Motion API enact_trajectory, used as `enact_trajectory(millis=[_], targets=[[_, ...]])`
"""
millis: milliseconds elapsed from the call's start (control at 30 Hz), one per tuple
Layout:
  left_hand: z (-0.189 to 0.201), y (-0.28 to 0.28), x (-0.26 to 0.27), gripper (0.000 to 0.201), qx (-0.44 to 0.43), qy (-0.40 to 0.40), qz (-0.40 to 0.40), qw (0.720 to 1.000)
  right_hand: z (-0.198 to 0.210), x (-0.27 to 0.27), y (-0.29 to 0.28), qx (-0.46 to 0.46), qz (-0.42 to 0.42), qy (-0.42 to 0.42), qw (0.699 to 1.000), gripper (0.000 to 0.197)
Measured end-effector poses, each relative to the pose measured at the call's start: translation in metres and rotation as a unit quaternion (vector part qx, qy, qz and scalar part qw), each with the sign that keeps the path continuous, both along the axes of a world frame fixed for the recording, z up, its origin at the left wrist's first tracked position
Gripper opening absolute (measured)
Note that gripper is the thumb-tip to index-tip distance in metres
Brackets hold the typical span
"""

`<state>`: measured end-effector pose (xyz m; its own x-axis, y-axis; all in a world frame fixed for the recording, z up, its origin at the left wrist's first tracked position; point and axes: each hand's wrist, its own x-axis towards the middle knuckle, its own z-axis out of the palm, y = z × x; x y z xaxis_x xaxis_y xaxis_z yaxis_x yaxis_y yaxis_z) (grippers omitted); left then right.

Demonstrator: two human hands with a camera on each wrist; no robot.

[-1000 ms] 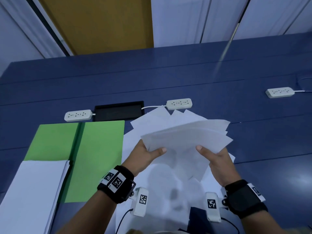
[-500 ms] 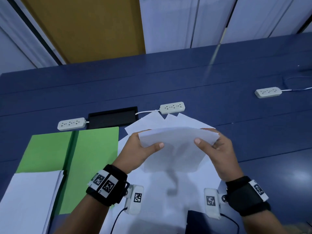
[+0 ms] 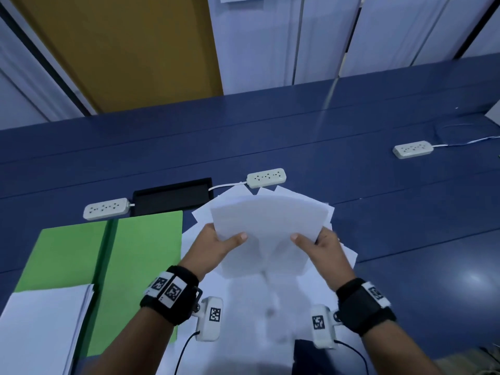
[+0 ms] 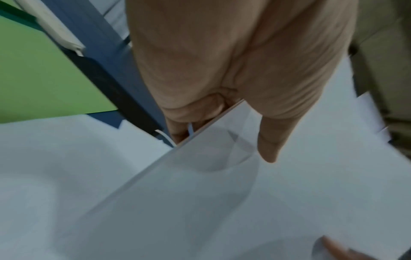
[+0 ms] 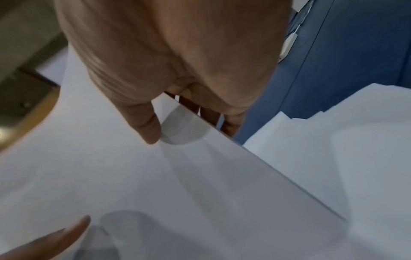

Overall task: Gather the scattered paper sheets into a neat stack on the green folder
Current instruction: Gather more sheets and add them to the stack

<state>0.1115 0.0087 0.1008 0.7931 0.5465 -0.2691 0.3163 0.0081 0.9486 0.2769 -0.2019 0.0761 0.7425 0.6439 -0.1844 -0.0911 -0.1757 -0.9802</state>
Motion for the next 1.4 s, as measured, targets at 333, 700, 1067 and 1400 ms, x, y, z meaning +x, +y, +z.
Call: enact_trajectory(millis=[333, 700, 1067, 1400], targets=[[-0.042, -0.021, -0.028, 0.015, -0.005, 0.033, 0.061, 0.998, -0.016, -0.033, -0.009, -0.008, -0.016, 0.022, 1.000, 0.028], [-0.081, -0.040, -0.053, 0.031, 0.088, 0.134, -0.009, 0.987, -0.073, -0.059, -0.024, -0.110, -0.069, 0.032, 0.991, 0.031], [-0.056, -0.021, -0.086, 0.036, 0.047, 0.060, 0.044, 0.996, -0.043, -0.071, -0.002, -0.076, -0.027, 0.011, 0.997, 0.029], [-0.049, 0.011, -0.152, 0.041, -0.016, -0.001, 0.143, 0.990, -0.026, -0.135, 0.063, -0.064, -0.012, -0.002, 0.998, 0.052]])
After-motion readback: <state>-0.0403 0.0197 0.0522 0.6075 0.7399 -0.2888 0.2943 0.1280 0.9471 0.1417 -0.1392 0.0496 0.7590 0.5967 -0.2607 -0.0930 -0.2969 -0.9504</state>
